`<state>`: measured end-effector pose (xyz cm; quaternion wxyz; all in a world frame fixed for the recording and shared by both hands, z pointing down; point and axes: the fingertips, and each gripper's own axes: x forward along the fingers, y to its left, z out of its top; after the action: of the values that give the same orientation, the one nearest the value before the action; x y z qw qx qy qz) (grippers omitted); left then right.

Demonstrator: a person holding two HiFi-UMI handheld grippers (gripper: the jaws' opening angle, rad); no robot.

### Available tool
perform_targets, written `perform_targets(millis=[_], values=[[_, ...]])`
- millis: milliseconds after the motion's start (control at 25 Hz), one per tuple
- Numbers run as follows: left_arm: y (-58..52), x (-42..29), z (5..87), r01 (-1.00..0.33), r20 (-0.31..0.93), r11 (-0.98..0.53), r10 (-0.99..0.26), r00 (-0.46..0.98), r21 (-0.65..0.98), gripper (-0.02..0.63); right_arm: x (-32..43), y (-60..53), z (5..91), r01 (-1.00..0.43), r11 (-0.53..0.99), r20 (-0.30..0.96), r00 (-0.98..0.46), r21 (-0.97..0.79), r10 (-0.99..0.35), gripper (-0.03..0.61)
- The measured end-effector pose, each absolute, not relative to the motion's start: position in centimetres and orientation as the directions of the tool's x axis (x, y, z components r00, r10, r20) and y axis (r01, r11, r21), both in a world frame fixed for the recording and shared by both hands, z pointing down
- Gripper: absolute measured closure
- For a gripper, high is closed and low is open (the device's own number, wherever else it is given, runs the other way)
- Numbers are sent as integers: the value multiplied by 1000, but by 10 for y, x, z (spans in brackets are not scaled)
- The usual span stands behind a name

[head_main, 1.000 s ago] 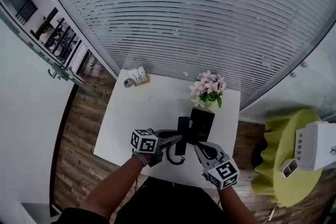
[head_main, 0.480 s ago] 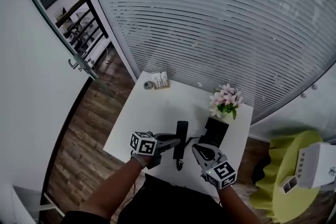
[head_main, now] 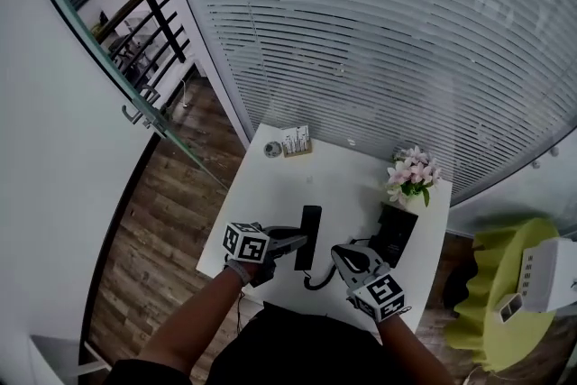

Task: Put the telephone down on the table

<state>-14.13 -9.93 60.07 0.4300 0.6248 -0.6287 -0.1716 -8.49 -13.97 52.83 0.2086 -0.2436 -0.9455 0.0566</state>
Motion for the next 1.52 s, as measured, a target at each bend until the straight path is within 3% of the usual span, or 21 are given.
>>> perform_targets(millis=[800, 1520], values=[[-2, -218, 675, -611, 442, 198, -853, 278, 767, 538, -167, -46, 570, 382, 901, 456, -777, -205, 433, 555], [25, -275, 729, -563, 500, 279, -817, 288, 778, 538, -227, 2, 647, 303, 920, 535, -749, -251, 392, 555]])
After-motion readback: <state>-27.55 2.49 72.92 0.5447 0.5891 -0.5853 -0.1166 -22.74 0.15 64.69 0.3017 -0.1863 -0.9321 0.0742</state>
